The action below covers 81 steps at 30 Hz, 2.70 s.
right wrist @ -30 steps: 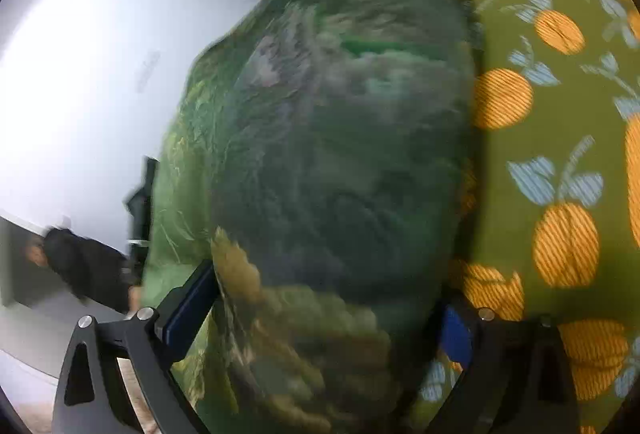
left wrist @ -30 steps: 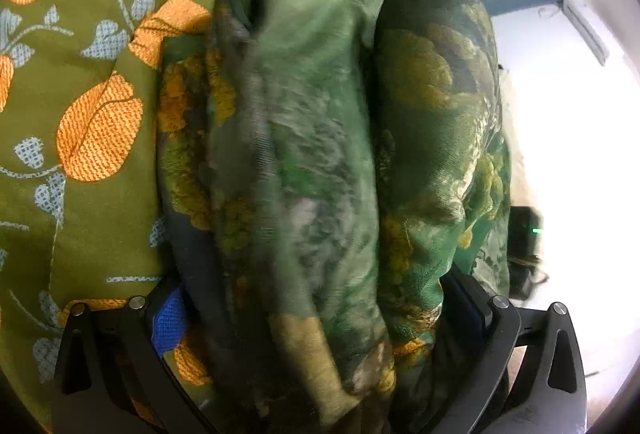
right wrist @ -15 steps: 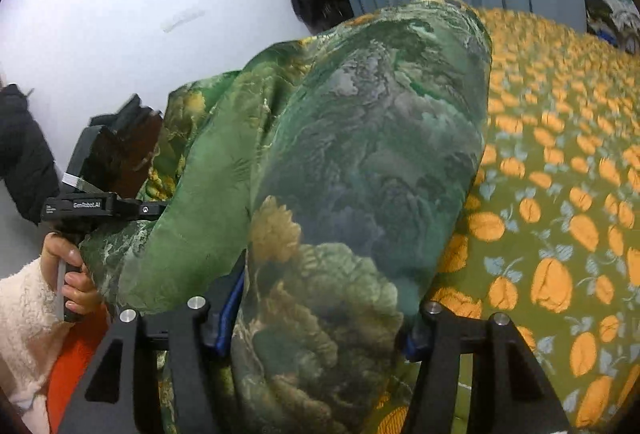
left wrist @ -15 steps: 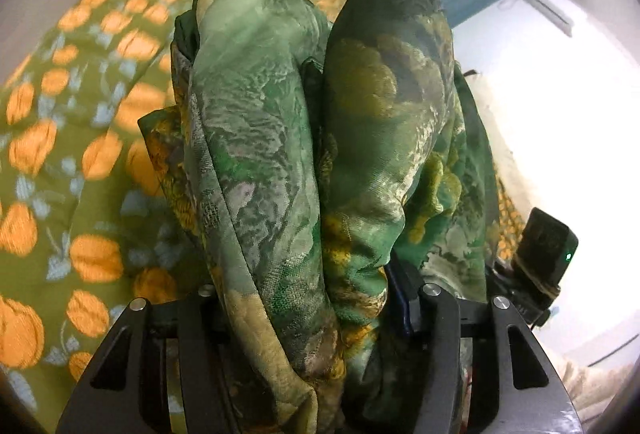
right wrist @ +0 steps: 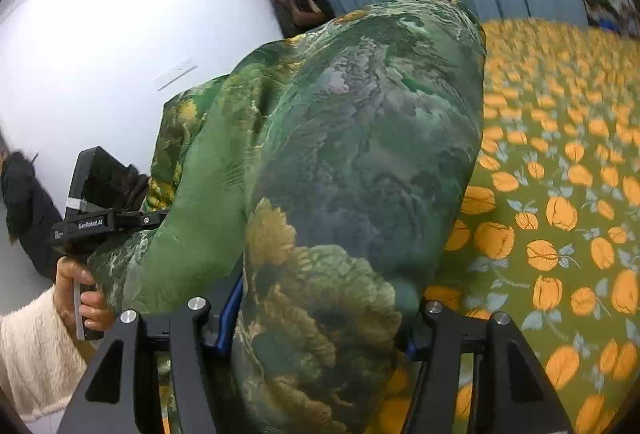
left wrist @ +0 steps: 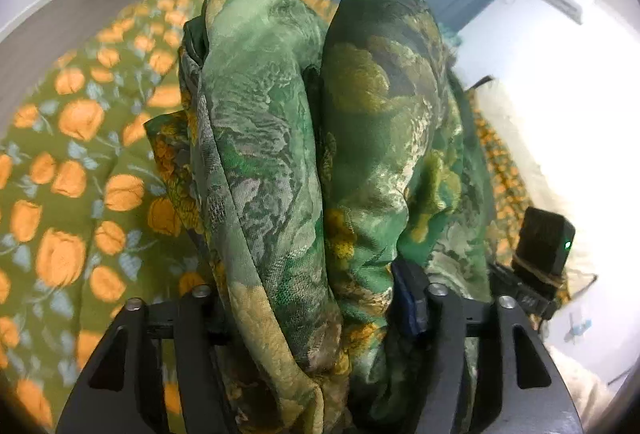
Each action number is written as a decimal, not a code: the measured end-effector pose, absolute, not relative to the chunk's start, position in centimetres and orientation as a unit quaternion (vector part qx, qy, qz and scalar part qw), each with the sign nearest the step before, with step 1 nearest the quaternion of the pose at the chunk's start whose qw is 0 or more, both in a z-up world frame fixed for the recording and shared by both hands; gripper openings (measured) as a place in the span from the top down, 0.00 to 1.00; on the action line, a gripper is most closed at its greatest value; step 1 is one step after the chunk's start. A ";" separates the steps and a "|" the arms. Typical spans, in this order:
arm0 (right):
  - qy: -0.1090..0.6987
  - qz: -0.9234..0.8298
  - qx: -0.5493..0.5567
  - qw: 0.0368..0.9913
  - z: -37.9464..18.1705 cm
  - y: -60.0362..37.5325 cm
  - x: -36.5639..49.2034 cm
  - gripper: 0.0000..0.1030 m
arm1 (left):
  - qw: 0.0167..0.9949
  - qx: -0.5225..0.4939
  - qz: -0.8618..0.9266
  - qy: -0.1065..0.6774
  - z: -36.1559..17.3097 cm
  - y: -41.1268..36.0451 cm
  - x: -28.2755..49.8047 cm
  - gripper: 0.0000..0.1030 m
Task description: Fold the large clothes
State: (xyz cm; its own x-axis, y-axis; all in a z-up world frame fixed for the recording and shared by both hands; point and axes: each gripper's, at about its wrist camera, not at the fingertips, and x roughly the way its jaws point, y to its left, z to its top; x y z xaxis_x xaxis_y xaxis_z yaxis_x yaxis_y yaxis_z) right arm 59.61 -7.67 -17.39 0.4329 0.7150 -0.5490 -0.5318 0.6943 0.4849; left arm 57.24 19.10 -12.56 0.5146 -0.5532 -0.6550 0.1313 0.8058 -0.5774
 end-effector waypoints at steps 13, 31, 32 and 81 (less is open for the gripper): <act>0.411 0.267 0.096 0.867 -20.6 -14.8 54.4 0.05 | 0.896 -0.136 -0.084 0.414 -11.8 23.1 47.4 0.01; 0.277 0.083 -0.100 0.952 -7.8 -12.0 37.1 0.05 | 0.946 -0.034 -0.014 0.323 -5.3 11.6 35.1 0.00; 0.273 0.084 -0.099 0.953 -7.3 -11.4 35.8 0.05 | 0.947 -0.031 -0.010 0.319 -5.2 11.4 34.7 0.00; 0.308 0.087 -0.070 0.945 -3.9 -10.4 26.5 0.00 | 0.939 -0.006 0.083 0.333 -1.8 7.6 26.6 0.01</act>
